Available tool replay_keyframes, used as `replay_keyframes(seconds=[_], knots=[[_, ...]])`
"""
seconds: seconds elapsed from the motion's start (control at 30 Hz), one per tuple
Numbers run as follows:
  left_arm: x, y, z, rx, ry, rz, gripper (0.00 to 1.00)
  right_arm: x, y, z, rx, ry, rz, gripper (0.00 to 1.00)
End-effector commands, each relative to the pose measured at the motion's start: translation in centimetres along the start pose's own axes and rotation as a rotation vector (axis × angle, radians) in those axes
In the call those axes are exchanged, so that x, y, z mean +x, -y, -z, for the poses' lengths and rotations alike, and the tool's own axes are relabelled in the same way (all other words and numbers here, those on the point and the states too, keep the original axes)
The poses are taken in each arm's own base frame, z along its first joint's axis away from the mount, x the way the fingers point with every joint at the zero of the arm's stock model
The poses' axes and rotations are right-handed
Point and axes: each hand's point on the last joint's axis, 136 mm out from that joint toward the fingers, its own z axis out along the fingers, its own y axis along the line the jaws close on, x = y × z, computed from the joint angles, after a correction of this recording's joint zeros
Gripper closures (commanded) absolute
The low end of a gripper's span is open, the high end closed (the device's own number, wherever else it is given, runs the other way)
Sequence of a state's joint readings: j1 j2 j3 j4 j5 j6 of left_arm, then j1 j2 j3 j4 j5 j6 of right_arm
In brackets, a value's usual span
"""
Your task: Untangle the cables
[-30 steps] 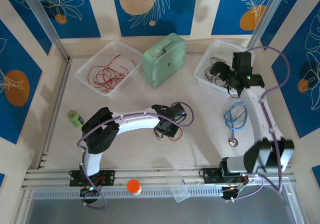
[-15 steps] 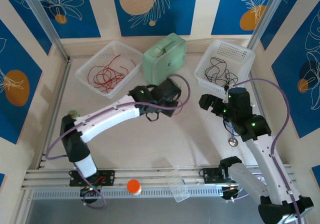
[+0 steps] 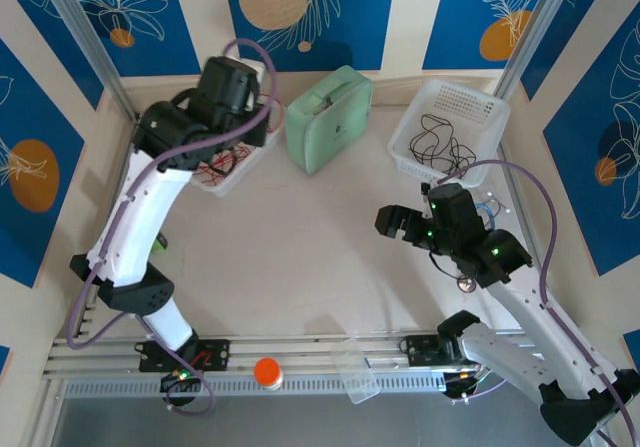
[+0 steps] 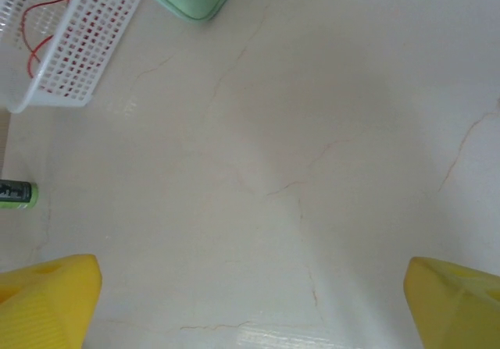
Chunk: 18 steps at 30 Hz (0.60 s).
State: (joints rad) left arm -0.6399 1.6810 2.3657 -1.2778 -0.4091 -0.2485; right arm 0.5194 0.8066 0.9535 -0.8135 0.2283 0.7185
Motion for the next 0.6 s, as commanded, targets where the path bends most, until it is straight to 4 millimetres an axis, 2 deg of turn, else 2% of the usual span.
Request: replay_keyframes(seconds=[0.0,0.13,0.27,0.43,0.57], knots=[[0.3,-3.4,-2.0,-0.055,-0.057,0.01,1.0,-0.3,-1.2,1.3,-0.034,-0.005,0.009,0.01],[-0.1,-7.6,-5.6,-0.107,-0.077,0.106,1.0,0.3,-2.0,2.2,-0.056,-0.043,0.04,0.01],[0.3,-11.4,-10.3,-0.143,-0.116,0.191,1.0,0.8,-2.3,2.9,-0.058,-0.061,0.061,0.01],[2.8,-14.7,-16.7,-0.166,-0.197,0.273,1.0,1.3,-2.4,3.2,-0.056,-0.075,0.07,0.01],[6.0,-16.4,-21.8,-0.18,-0.267,0.329,1.0,1.5,-2.5,3.0,-0.053,-0.086,0.075,0.01]])
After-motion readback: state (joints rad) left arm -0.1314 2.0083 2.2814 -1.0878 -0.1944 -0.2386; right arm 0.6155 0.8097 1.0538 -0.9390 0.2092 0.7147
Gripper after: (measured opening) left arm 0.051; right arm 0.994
